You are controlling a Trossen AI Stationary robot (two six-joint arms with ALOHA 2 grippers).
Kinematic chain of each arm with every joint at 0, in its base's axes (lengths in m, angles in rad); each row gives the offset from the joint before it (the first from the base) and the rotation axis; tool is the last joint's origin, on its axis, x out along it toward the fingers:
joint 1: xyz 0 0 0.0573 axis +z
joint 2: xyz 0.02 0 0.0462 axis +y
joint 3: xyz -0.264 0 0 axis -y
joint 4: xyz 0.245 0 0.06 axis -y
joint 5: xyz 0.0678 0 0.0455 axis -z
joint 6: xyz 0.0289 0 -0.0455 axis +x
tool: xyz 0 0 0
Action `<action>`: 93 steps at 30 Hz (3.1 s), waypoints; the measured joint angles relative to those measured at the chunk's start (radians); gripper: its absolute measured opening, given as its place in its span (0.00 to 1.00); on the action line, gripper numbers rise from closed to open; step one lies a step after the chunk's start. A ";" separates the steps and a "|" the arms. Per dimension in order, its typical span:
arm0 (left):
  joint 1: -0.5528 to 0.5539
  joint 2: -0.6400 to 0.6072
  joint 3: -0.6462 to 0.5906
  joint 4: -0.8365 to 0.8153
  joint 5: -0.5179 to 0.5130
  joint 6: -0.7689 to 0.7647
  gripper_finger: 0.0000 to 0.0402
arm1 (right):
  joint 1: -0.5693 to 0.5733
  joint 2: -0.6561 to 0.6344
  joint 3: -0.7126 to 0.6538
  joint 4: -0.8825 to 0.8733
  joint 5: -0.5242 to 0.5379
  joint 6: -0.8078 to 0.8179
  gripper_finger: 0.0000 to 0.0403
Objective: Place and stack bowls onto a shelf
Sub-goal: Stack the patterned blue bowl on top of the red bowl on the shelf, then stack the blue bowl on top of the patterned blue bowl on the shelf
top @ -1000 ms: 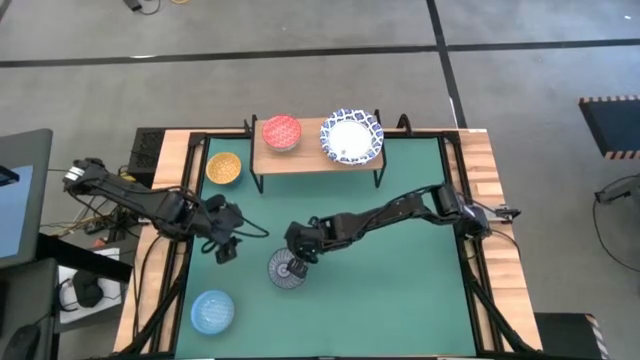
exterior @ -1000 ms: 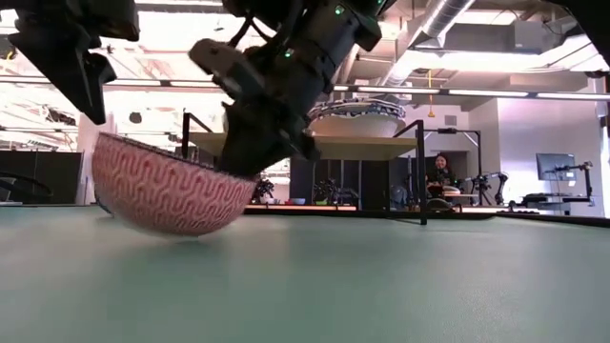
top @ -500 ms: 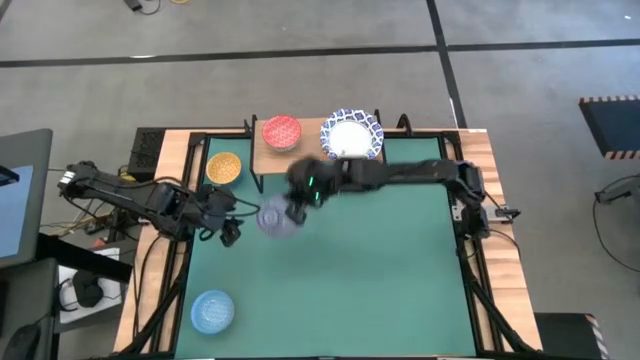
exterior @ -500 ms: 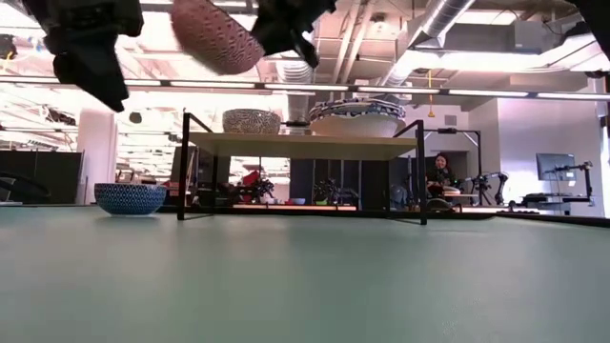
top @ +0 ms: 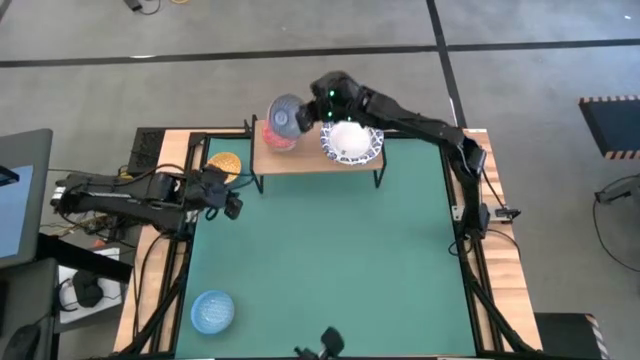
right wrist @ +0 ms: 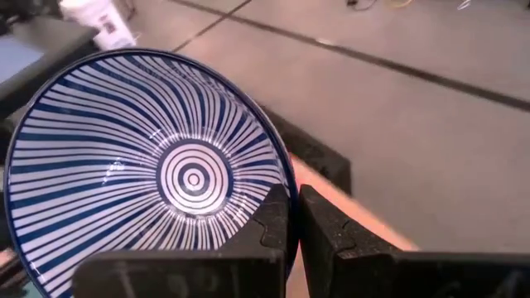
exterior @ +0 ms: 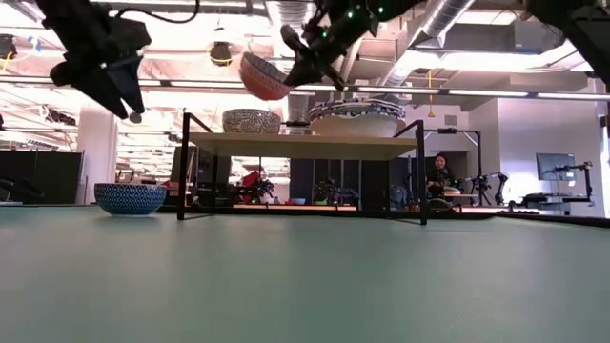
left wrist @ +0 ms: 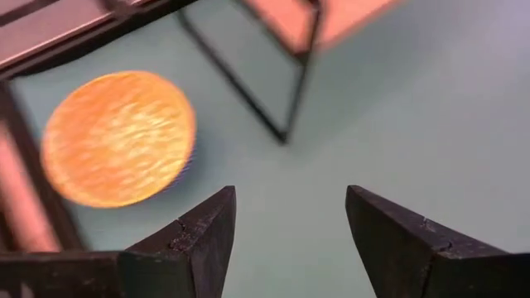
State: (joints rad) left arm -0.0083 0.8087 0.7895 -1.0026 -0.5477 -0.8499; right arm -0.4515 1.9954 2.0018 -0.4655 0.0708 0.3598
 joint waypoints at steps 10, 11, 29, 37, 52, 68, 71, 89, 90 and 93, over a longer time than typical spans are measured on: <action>0.155 0.022 0.000 -0.003 0.039 0.010 0.46 | -0.051 0.051 0.000 -0.030 -0.102 -0.042 0.10; 0.162 0.023 0.000 -0.001 0.039 0.005 0.45 | -0.052 0.052 0.000 -0.024 -0.102 -0.056 0.10; 0.228 0.136 0.000 0.070 0.049 0.010 0.45 | -0.062 0.054 0.001 0.048 -0.178 -0.159 0.35; 0.227 0.154 0.000 0.044 0.089 -0.072 0.45 | -0.066 0.052 0.001 0.080 -0.179 -0.186 0.43; 0.132 0.119 0.000 -0.028 0.211 -0.078 0.45 | -0.050 0.081 0.000 0.037 -0.242 -0.195 0.38; -0.300 0.092 -0.116 0.102 0.667 -0.040 0.35 | 0.015 -0.063 0.001 0.057 -0.294 -0.203 0.39; -0.373 0.093 -0.145 0.207 0.670 -0.085 0.35 | 0.057 -0.063 0.001 0.052 -0.294 -0.183 0.39; -0.749 0.093 -0.192 0.279 0.647 -0.175 0.35 | 0.391 -0.063 0.000 -0.115 -0.031 0.062 0.39; -0.766 0.093 -0.192 0.289 0.627 -0.176 0.35 | 0.412 -0.063 0.000 -0.125 -0.002 0.078 0.39; -0.808 0.098 -0.192 0.339 0.566 -0.159 0.35 | 0.478 -0.063 0.000 -0.159 0.131 0.121 0.39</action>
State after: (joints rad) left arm -0.8164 0.9063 0.5980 -0.6640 0.0186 -1.0086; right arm 0.0262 1.9327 2.0022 -0.6249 0.2014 0.4807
